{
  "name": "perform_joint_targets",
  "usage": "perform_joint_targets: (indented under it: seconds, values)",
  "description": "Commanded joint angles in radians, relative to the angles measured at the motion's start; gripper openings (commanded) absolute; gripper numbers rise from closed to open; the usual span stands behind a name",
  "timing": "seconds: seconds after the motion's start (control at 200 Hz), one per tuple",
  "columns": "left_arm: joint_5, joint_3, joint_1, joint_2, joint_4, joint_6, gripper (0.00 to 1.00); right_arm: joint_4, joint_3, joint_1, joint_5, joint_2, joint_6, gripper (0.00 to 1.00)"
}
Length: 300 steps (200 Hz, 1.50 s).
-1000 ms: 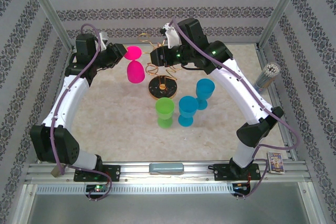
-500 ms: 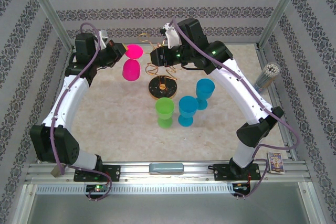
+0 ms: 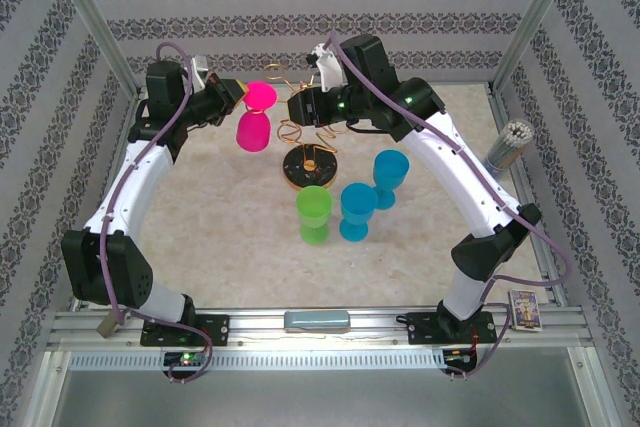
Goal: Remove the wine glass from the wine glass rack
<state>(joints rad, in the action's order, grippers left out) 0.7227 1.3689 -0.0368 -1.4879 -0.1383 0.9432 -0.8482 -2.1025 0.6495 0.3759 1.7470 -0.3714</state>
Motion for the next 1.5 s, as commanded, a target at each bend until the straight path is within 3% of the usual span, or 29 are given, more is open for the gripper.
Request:
perform_joint_targets:
  seconds: [0.0, 1.174, 1.494]
  values:
    - [0.023, -0.016, 0.014, 0.008, 0.055, 0.016, 0.00, 0.016, 0.018, -0.011, 0.012, -0.038, -0.016, 0.37]
    - [0.074, 0.012, 0.015, 0.026, 0.132, 0.075, 0.00, 0.022, 0.018, -0.011, 0.012, -0.047, -0.029, 0.37]
    - [0.116, 0.037, 0.014, 0.019, 0.088, 0.042, 0.00, 0.026, 0.021, -0.011, 0.014, -0.046, -0.030, 0.37]
